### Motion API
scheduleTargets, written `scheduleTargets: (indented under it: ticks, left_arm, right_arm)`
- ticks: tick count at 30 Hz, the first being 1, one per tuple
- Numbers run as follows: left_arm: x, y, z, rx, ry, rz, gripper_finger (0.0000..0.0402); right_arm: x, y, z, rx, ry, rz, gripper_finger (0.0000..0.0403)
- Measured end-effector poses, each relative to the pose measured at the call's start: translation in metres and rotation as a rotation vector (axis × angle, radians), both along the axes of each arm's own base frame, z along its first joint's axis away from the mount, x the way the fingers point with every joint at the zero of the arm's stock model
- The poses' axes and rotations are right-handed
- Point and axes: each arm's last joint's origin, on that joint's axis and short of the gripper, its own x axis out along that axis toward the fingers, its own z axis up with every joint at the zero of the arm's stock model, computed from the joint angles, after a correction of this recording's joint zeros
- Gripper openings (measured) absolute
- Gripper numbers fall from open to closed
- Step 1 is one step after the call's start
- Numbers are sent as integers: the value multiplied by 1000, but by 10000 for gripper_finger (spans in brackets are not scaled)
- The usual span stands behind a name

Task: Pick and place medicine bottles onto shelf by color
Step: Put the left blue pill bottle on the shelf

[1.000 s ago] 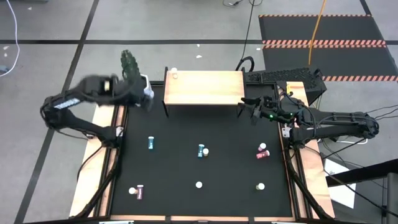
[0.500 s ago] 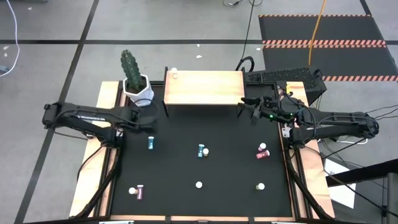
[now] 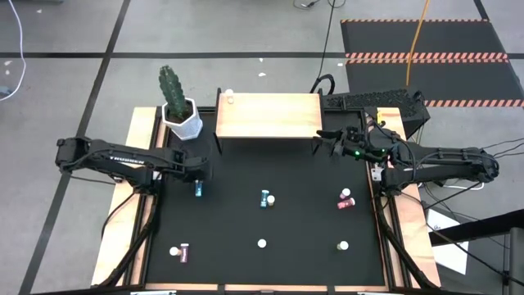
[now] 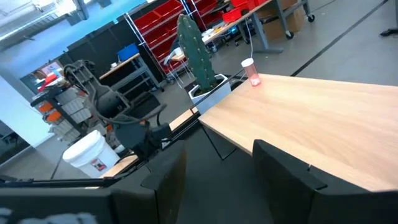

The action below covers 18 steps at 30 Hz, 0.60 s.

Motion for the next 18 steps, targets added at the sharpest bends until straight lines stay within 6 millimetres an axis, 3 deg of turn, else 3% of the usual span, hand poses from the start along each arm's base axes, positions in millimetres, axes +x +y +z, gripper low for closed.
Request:
scheduleTargets:
  ticks: [12,18]
  left_arm:
    - [2,-29,-6,-55,8,-57,235]
    - [7,-31,-18,-46,72,-80,182]
  right_arm:
    - [0,-1,-1,-9,10,-24,183]
    - [-1,-1,-1,-15,12,-37,183]
